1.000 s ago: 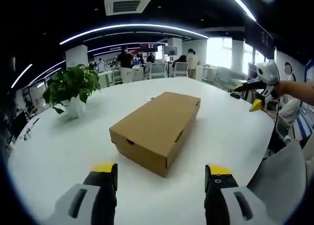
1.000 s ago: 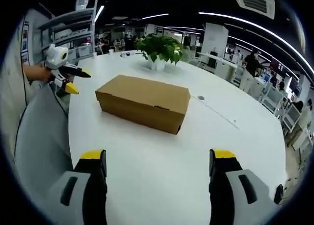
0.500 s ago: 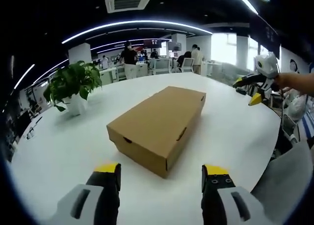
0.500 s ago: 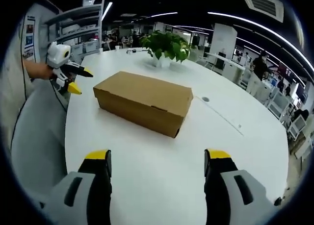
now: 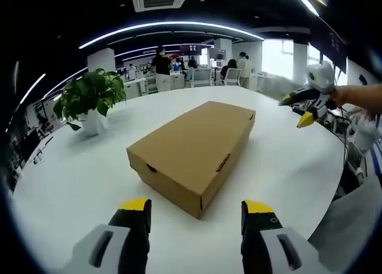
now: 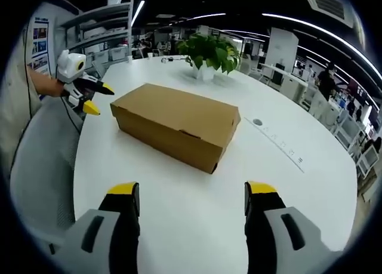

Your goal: Operate the shoe box by opening the lid, removing the specified soft item, and placing it in the target area until the item is outside and the box remains undamaged.

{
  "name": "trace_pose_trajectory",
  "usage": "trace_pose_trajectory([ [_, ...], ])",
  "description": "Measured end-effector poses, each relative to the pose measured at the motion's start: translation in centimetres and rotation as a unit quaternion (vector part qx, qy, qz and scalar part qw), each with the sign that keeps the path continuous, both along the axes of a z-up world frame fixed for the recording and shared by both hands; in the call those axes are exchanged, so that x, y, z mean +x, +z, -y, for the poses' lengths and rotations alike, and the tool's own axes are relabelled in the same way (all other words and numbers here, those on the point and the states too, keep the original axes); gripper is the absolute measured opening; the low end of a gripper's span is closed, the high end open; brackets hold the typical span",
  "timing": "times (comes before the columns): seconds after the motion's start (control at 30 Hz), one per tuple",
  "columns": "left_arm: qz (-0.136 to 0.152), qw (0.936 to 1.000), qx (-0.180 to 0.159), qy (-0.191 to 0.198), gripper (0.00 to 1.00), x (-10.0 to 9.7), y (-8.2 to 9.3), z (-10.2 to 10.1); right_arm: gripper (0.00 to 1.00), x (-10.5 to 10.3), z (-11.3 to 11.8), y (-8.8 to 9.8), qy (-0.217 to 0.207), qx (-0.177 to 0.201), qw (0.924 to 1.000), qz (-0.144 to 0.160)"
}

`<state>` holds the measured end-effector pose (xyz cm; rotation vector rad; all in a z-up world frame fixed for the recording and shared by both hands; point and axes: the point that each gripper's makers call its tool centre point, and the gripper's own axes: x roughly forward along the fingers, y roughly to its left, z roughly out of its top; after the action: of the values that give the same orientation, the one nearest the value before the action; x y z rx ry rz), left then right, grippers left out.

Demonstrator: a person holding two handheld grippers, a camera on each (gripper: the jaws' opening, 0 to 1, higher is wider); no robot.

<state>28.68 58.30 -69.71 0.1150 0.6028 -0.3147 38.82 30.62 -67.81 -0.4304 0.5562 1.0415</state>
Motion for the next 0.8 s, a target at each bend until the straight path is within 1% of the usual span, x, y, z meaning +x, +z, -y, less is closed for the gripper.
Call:
trace_pose_trajectory([
  [0.07,-0.001,1.0000,-0.003,0.005,0.60,0.2,-0.1,0.0,0.64,0.7,-0.2,-0.2,0.003,-0.002,1.0000,0.002],
  [0.2,0.001,0.9999,0.001,0.014,0.58,0.5,-0.1,-0.1,0.61,1.8,-0.7,-0.3,0.005,0.002,1.0000,0.006],
  [0.4,0.001,0.9996,-0.003,0.027,0.55,0.9,-0.2,0.0,0.56,3.1,-1.9,-0.6,0.025,0.001,0.9996,0.010],
  [0.8,0.004,0.9991,-0.005,0.041,0.49,1.8,-0.7,1.2,0.48,5.6,-3.8,-1.5,0.047,-0.004,0.9988,0.009],
])
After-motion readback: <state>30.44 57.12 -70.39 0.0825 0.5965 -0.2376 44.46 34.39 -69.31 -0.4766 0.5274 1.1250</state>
